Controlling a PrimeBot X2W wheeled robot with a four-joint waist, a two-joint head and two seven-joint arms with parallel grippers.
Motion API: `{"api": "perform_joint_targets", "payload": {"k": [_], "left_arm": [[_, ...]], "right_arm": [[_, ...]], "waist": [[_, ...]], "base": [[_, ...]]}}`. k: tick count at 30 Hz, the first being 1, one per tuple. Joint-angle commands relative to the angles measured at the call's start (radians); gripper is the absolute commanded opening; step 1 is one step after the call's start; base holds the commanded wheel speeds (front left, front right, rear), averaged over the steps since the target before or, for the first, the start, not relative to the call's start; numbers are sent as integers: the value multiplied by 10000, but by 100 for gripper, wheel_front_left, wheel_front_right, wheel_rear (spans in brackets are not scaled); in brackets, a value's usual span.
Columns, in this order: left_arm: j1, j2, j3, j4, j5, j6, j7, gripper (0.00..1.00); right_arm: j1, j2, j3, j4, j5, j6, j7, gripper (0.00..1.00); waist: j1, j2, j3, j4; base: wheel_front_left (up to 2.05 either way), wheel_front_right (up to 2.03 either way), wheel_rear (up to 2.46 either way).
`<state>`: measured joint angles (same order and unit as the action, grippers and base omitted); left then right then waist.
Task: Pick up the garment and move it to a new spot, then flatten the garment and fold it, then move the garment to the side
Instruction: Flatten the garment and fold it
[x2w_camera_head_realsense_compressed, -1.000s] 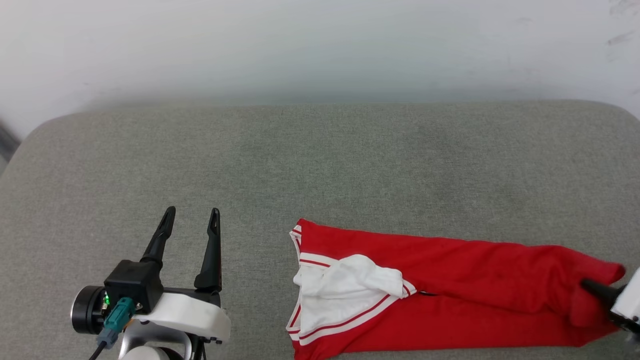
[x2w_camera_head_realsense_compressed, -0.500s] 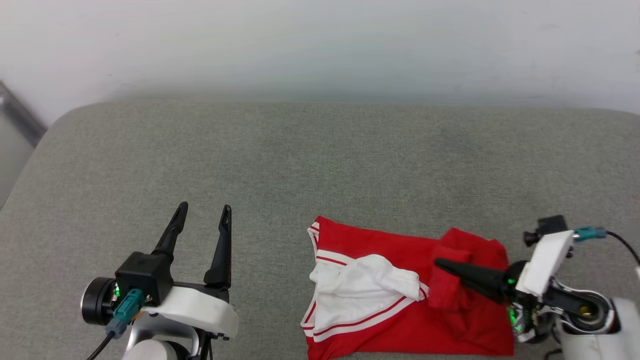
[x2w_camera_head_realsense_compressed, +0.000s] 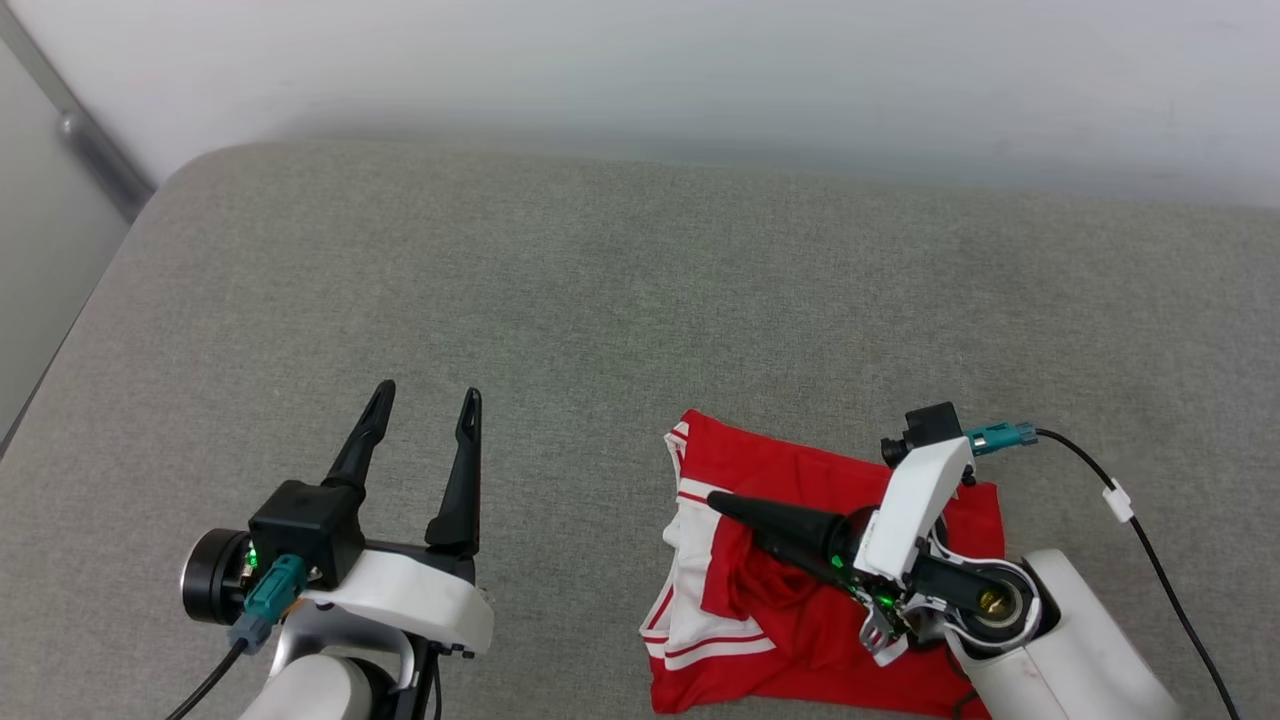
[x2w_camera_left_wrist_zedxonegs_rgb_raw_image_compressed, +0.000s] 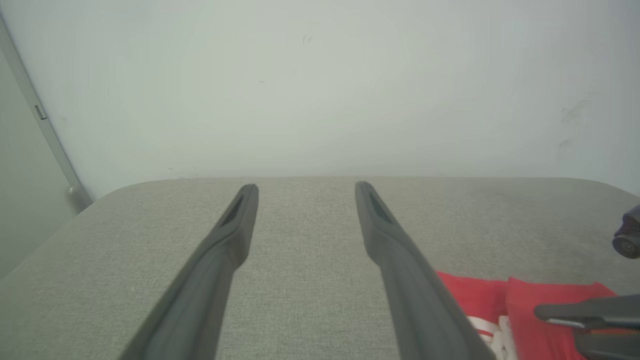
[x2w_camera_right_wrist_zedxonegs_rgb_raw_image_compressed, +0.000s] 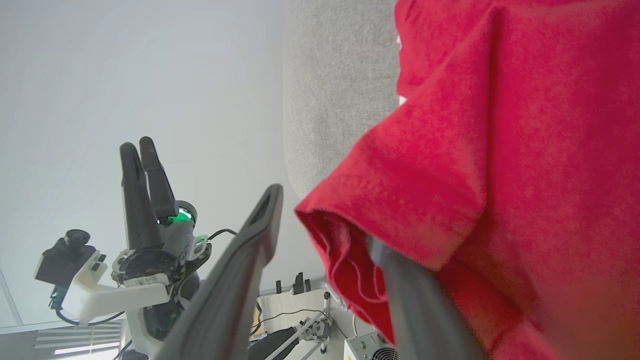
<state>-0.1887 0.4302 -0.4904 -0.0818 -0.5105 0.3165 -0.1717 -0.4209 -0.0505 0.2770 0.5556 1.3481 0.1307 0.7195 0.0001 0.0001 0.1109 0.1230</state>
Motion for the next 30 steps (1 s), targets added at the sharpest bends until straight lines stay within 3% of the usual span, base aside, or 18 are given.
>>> {"api": "perform_joint_targets", "payload": {"k": [1, 7, 10, 15, 18, 24, 30], "left_arm": [[-75, -31, -12, 39, 20, -11, -71, 100], [35, -64, 25, 164, -47, 53, -153, 100], [103, -62, 20, 214, -88, 63, -153, 100], [194, -39, 30, 258, -121, 136, -152, 100], [334, -1, 75, 254, -182, 206, -156, 100], [610, 75, 265, 302, -310, 368, -271, 100], [934, 158, 520, 425, -443, 522, -423, 100]], "right_arm": [[-168, 5, 101, 18, 0, 0, -132, 100], [-435, -29, 668, -674, -157, 2, -627, 100], [-492, -416, 894, -1374, -644, 0, -1162, 100], [-503, -1486, 1582, -2243, -2885, 0, -2952, 100], [-449, -2309, 1581, -2346, -4892, -1, -4273, 100], [307, -2929, -154, -2479, -8412, 0, -6183, 100], [1751, -2240, -2514, -3922, -10134, 0, -7378, 100]], "waist": [[-1, -1, 34, 16], [-1, -1, 9, -173], [-1, -1, -88, -325], [-1, -1, -300, -586], [-1, -1, -406, -769], [-1, -1, -538, -1115], [-1, -1, -745, -1376]], "base": [[0, 0, 0], [0, 0, 0], [0, 0, 0], [0, 0, 0], [0, 0, 0], [0, 0, 0], [0, 0, 0]]}}
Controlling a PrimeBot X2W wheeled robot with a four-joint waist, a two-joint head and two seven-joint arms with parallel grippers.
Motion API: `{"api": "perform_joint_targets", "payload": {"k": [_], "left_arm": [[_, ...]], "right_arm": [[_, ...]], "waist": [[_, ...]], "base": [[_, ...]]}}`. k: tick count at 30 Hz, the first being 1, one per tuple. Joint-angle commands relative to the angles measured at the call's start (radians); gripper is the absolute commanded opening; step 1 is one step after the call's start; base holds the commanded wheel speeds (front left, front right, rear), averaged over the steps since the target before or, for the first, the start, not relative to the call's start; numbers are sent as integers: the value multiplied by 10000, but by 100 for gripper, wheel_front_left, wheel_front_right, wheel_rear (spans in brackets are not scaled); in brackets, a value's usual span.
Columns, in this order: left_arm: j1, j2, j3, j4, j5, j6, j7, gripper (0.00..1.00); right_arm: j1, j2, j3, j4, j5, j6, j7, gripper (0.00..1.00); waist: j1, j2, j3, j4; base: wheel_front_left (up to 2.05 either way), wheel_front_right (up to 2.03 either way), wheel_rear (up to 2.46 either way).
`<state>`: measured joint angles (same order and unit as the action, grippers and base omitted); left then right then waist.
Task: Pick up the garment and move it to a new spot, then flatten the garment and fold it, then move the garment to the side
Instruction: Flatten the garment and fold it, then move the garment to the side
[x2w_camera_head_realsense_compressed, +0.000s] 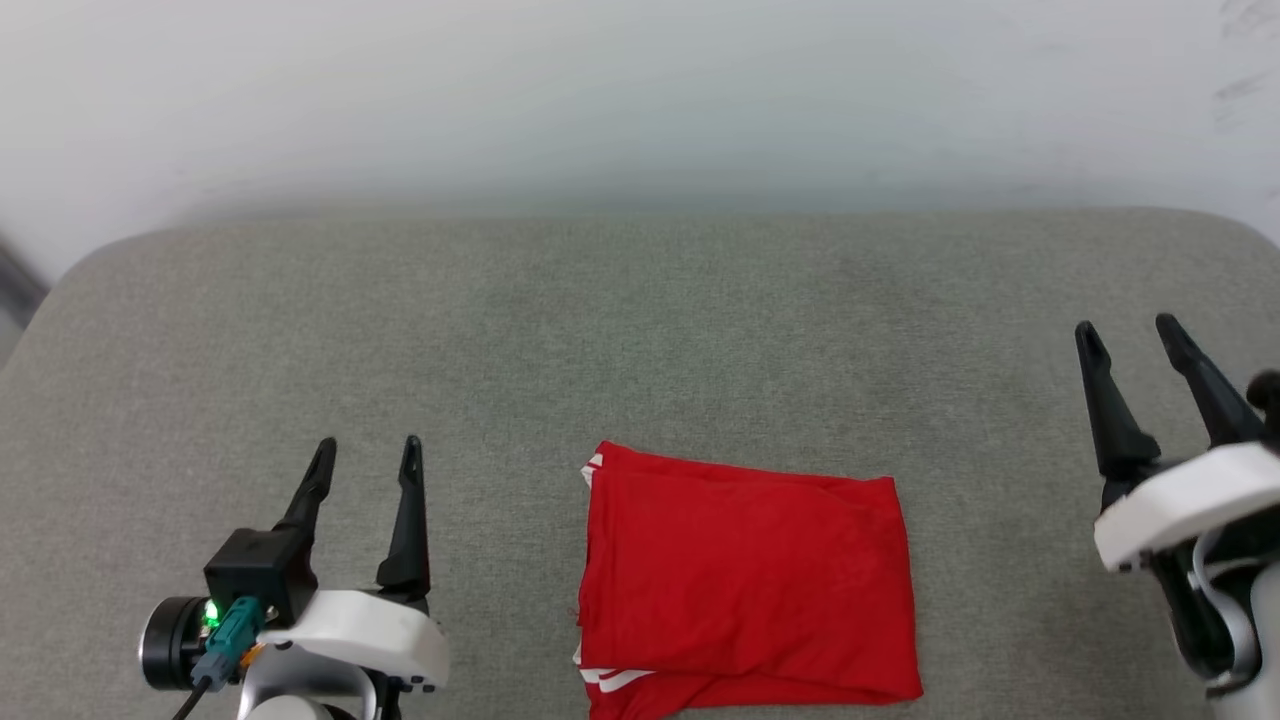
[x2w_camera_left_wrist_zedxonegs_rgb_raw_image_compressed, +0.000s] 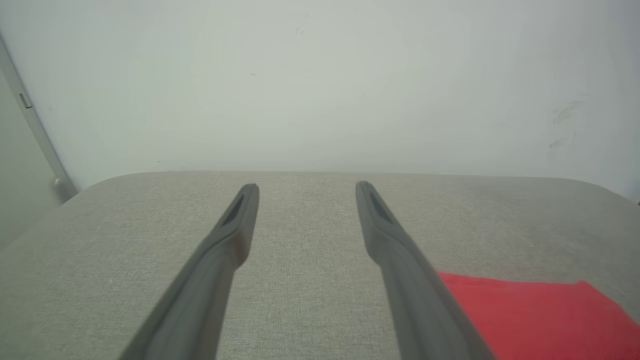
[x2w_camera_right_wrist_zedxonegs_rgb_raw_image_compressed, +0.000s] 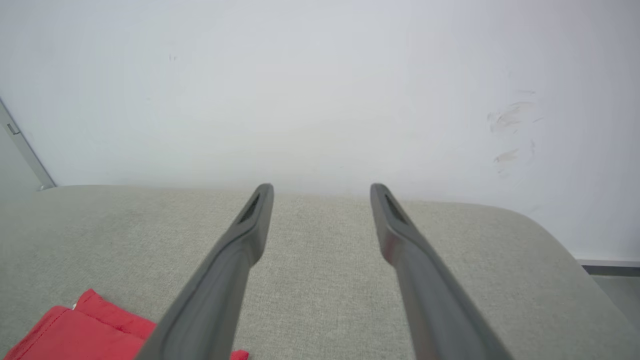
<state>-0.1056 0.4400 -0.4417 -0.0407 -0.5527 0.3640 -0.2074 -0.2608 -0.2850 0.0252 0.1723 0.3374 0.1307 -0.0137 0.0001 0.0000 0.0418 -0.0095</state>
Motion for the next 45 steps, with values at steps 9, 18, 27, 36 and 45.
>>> {"api": "perform_joint_targets", "payload": {"k": [9, 18, 27, 36, 45], "left_arm": [[767, 125, 103, 242, -32, 86, -279, 100], [998, 154, 47, 443, -85, 70, -320, 100], [792, 141, -20, 492, -24, 117, -305, 100], [545, 20, 142, 419, 0, 113, -422, 100], [48, -313, 211, 446, 212, -123, -539, 100]], "right_arm": [[2807, 1321, -591, -2662, -817, -1, 475, 100], [3673, 1712, -601, -3433, -1051, -1, 807, 100], [3560, 1692, -696, -3648, -1089, -1, 1008, 100], [3091, 1172, -2003, -2226, 595, 0, 2948, 100], [2202, 609, -2329, 373, 3235, 0, 6684, 100]], "waist": [[-1, 0, -625, -145], [-1, 0, -776, -281], [-1, 0, -693, -314], [-1, 0, -509, -157], [-1, 0, 93, 529]], "base": [[0, 0, 0], [0, 0, 0], [0, 0, 0], [0, 0, 0], [0, 0, 0]]}}
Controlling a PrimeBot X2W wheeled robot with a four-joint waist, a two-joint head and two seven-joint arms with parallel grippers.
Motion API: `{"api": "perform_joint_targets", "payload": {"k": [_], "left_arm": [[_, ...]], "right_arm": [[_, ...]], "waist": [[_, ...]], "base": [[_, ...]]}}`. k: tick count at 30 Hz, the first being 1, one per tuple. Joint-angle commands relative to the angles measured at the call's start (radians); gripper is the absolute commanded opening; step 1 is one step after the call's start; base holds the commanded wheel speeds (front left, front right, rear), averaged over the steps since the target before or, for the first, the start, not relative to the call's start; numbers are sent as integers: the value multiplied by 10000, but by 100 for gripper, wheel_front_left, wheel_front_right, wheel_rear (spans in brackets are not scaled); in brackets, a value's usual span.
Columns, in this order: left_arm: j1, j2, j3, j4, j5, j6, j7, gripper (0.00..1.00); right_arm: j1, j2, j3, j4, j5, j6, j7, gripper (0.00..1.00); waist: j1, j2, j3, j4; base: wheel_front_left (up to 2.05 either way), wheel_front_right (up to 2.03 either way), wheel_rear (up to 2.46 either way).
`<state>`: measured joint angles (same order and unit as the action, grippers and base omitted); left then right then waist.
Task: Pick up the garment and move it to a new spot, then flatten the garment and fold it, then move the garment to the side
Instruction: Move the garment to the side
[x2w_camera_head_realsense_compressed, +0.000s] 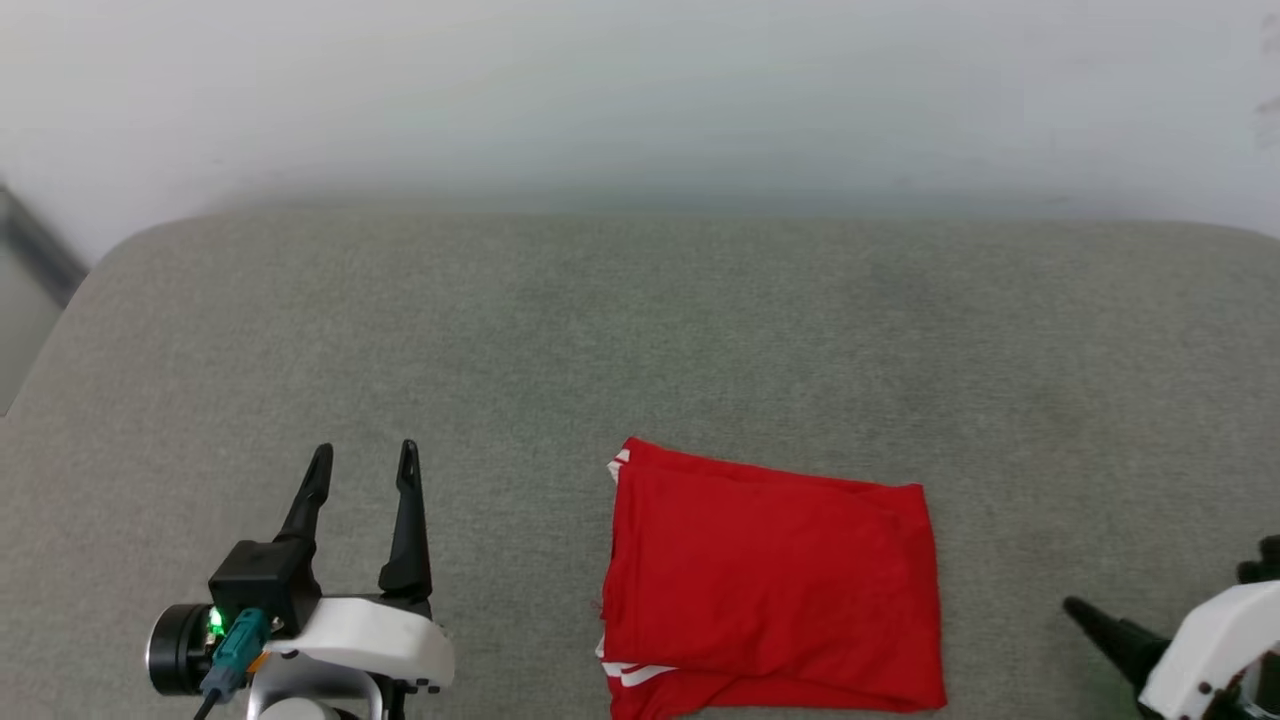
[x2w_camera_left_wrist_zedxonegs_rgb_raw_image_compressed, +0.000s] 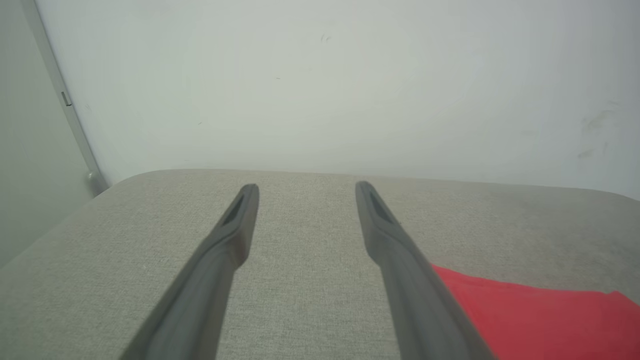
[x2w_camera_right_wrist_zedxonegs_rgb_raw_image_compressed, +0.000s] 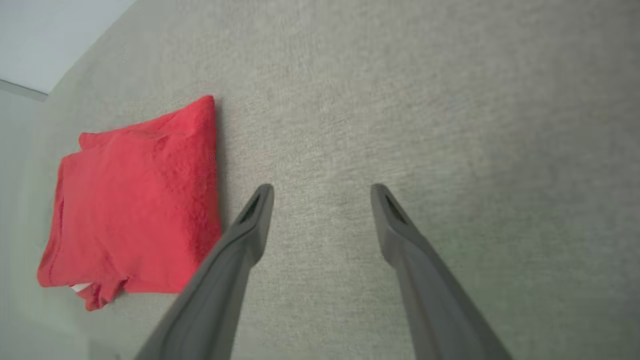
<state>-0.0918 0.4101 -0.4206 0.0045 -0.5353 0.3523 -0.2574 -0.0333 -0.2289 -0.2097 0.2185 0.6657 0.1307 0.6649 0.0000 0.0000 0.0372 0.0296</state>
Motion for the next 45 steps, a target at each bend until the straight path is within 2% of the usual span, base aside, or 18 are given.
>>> {"api": "perform_joint_targets", "payload": {"k": [1, 4, 10, 14, 15, 16, 22, 27, 31, 36, 40, 42, 45], "left_arm": [[-156, -43, 8, -21, 61, -34, -48, 100], [-300, -134, 51, -53, 159, -86, -68, 100], [-601, -291, 79, -70, 343, -249, -82, 100], [-665, -341, 107, -7, 415, -296, -88, 100], [-672, -345, 115, 10, 428, -313, -89, 100], [-672, -352, 125, 32, 443, -321, -90, 100], [-401, -311, 201, 119, 465, -310, -94, 100], [-202, -198, 193, 31, 488, -286, -78, 100], [-56, -120, 195, -131, 498, -217, -37, 100], [-32, -82, 108, -359, 558, -200, 17, 100], [-237, -80, -76, -624, 667, -254, 81, 100], [-353, -19, -136, -808, 771, -255, 167, 100], [-750, 79, -297, -1076, 967, -345, 377, 100]], "right_arm": [[-211, 142, 65, 179, 252, 0, 185, 100], [-646, 410, 346, 835, 1063, 0, 670, 100], [-1476, 998, 812, 1940, 3060, -1, 971, 100], [-1696, 1025, 1248, 2747, 3746, -11, 1246, 100], [-1713, 1041, 1325, 2908, 3865, -12, 1250, 43], [-1718, 1060, 1413, 3045, 3965, -12, 1261, 0], [-1938, 548, 2097, 2811, 3903, -3, 586, 0], [-2251, -146, 3157, 2268, 2625, -1, -468, 0], [-2540, -767, 3920, 2082, 997, -1, -995, 0], [-2911, -1337, 4348, 2097, -1002, -1, -1022, 0], [-3290, -1476, 4292, 2222, -1843, -3, -1015, 0], [-3543, -1351, 4245, 2320, -2073, -3, -1171, 0], [-3988, -1321, 4139, 2621, -2422, -3, -1537, 0]], "waist": [[0, 0, 223, 224], [0, 0, 501, 461], [0, 0, 1011, 853], [0, 0, 1127, 1000], [0, 0, 1122, 1021], [0, 0, 1107, 1035], [0, 0, 725, 796], [0, 0, 338, 156], [0, 0, 217, -672], [0, 0, 405, -1930], [0, 0, 761, -3004], [0, 0, 1033, -3537], [0, 0, 1559, -4101]], "base": [[0, 0, 0], [0, 0, 0], [0, 0, 0], [0, 0, 0], [0, 0, 0], [0, 0, 0], [0, 0, 0], [0, 0, 0], [0, 0, 0], [0, 0, 0], [0, 0, 0], [0, 0, 0], [0, 0, 0]]}}
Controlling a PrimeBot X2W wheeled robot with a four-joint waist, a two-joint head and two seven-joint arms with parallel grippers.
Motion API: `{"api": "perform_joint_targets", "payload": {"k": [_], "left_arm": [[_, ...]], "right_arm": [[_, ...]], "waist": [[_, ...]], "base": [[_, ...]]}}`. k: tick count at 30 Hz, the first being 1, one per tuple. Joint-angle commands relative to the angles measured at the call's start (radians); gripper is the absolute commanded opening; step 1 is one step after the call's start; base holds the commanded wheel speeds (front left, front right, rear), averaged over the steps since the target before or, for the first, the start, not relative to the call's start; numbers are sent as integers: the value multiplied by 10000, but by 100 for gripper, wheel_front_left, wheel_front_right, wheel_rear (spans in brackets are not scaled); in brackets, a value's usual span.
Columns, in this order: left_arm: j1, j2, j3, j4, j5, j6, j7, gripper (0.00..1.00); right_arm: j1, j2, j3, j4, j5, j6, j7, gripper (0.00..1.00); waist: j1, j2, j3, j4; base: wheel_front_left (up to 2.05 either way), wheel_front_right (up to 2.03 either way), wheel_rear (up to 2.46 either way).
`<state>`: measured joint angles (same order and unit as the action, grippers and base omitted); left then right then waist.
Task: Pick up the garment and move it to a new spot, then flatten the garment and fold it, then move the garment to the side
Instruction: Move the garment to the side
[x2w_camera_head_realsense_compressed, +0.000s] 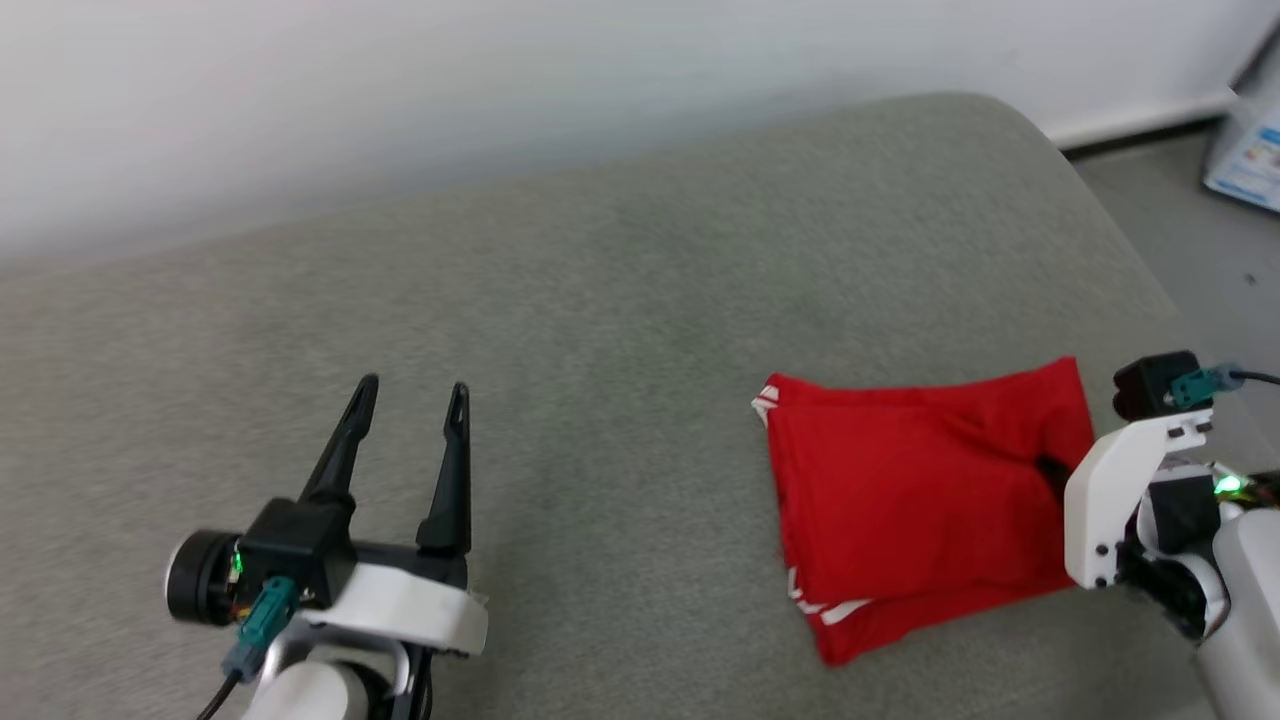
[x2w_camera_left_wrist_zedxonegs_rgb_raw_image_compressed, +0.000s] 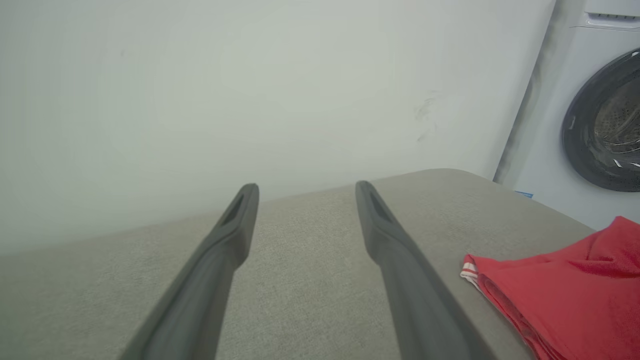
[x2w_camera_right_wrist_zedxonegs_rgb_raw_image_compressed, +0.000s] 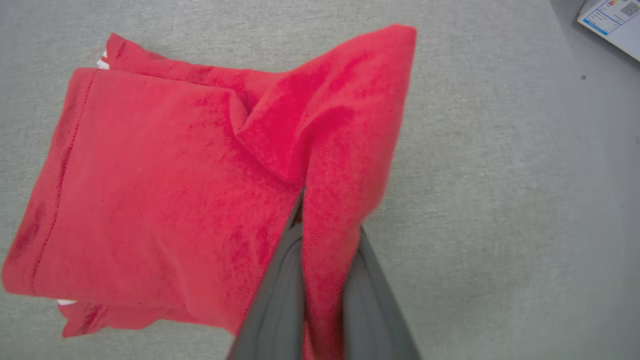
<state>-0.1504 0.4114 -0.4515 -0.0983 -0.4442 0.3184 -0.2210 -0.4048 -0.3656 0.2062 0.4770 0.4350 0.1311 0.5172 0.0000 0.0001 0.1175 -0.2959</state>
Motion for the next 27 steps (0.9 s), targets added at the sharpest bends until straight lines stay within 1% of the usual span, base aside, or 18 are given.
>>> {"api": "perform_joint_targets", "payload": {"k": [1, 4, 8, 9, 14, 16, 19, 22, 23, 24, 25, 26, 27], "left_arm": [[-307, 107, -44, -100, 125, -52, 91, 100], [-824, 252, -174, -326, 351, -189, 379, 100], [-1663, 476, -357, -631, 713, -402, 801, 100], [-1663, 476, -357, -631, 713, -402, 801, 100], [-2633, 663, -529, -1026, 1108, -626, 1257, 100], [-2941, 699, -574, -1155, 1218, -699, 1430, 100], [-3293, 785, -588, -1305, 1364, -738, 1633, 100], [-3565, 885, -610, -1420, 1463, -804, 1786, 100], [-3627, 895, -632, -1436, 1495, -813, 1811, 100], [-3698, 896, -659, -1446, 1522, -847, 1835, 100], [-3751, 897, -676, -1449, 1518, -872, 1866, 100], [-3779, 892, -701, -1428, 1517, -888, 1868, 100], [-3814, 885, -716, -1404, 1514, -907, 1876, 100]], "right_arm": [[-452, -61, 4, 169, -409, -7, -246, 0], [-1096, 38, -117, 634, -809, -5, -873, 0], [-2004, -138, -652, 1442, -1274, -10, -1740, 0], [-2004, -138, -652, 1442, -1274, -10, -1740, 0], [-3195, -524, -1965, 2424, -1793, -8, -2928, 0], [-3587, -583, -2477, 2742, -1999, -7, -3472, 0], [-4142, -584, -3073, 3122, -2234, -8, -4220, 0], [-4472, -444, -3587, 3693, -2550, -8, -4750, 0], [-4541, -361, -3798, 3971, -2634, -8, -4831, 27], [-4633, -289, -4014, 4200, -2755, -8, -4991, 40], [-4712, -285, -4240, 4430, -2926, -8, -5132, 40], [-4753, -234, -4466, 4704, -3045, -7, -5195, 100], [-4804, -177, -4703, 4934, -3206, -7, -5335, 100]], "waist": [[0, -1, 939, -983], [0, -1, 1586, -1272], [0, -1, 2502, -1281], [0, -1, 2502, -1281], [0, -1, 3642, -984], [0, -1, 4028, -891], [0, -1, 4534, -815], [0, -1, 4924, -769], [0, -1, 5010, -742], [0, -1, 5075, -713], [0, -1, 5129, -683], [0, -1, 5153, -656], [0, -1, 5163, -640]], "base": [[0, 0, 0], [0, 0, 0], [0, 0, 0], [0, 0, 0], [0, 0, 0], [0, 0, 0], [0, 0, 0], [0, 0, 0], [0, 0, 0], [0, 0, 0], [0, 0, 0], [0, 0, 0], [0, 0, 0]]}}
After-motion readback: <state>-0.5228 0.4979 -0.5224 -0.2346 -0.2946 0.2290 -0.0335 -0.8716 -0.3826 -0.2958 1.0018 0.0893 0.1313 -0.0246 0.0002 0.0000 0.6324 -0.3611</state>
